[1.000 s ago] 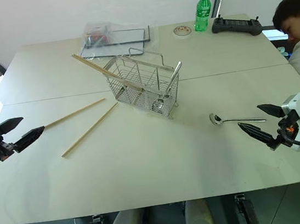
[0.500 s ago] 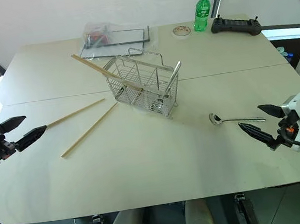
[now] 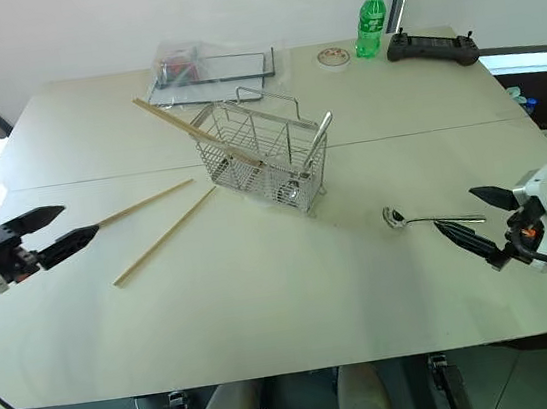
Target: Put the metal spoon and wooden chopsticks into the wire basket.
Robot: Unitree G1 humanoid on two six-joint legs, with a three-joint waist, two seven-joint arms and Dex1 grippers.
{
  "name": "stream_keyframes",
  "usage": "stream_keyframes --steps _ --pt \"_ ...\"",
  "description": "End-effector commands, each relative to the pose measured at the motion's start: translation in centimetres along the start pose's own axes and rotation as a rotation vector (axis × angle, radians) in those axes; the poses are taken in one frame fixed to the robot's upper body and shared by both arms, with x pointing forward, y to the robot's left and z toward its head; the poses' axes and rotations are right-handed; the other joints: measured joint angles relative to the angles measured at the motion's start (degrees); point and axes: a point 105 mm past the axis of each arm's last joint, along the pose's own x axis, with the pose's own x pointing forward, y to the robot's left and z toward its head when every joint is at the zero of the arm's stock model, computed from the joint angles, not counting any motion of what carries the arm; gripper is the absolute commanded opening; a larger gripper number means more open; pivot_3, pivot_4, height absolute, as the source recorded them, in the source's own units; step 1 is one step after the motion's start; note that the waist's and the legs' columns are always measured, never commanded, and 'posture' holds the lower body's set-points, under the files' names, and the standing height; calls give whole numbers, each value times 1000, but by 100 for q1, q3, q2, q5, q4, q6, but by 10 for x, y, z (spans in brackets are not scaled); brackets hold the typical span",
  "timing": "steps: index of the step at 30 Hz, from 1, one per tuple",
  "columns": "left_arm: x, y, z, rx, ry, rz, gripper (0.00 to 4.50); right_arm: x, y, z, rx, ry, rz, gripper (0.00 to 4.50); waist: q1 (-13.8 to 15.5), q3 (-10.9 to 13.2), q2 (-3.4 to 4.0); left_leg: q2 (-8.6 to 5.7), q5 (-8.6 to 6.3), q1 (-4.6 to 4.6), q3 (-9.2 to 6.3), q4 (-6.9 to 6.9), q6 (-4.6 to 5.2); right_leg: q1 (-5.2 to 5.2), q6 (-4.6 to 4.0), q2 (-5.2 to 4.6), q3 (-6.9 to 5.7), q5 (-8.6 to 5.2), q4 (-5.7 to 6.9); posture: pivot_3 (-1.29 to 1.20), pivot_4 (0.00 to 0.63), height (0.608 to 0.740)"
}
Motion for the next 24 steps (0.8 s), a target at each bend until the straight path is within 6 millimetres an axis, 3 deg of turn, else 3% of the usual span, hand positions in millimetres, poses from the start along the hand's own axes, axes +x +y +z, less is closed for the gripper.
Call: stream_keyframes --steps 1,5,10,15,24 --pt "14 -36 25 90 7 -204 4465 4 -3 9 -78 14 47 4485 -8 -1 1 0 0 1 4 1 0 0 0 0 1 0 -1 0 150 725" --pt "40 -83 44 137 29 -493 4465 20 -2 7 -168 88 187 4485 -20 2 9 1 0 11 23 -4 1 6 -1 4 0 0 4 0 150 725" --pt "61 -120 61 127 33 -725 4465 33 -8 -3 -238 175 304 4485 -28 4 7 -1 1 25 28 0 1 24 2 7 0 1 5 0 150 725" --pt "76 -133 57 136 55 -810 4465 45 -21 -8 -264 209 335 4485 -91 7 8 -7 2 30 34 -3 2 27 5 8 1 1 4 0 150 725" --pt "74 -141 50 168 90 -879 4465 59 -35 -17 -256 247 362 4485 -154 8 7 -6 2 39 37 -1 1 31 4 9 4 1 9 0 150 725"
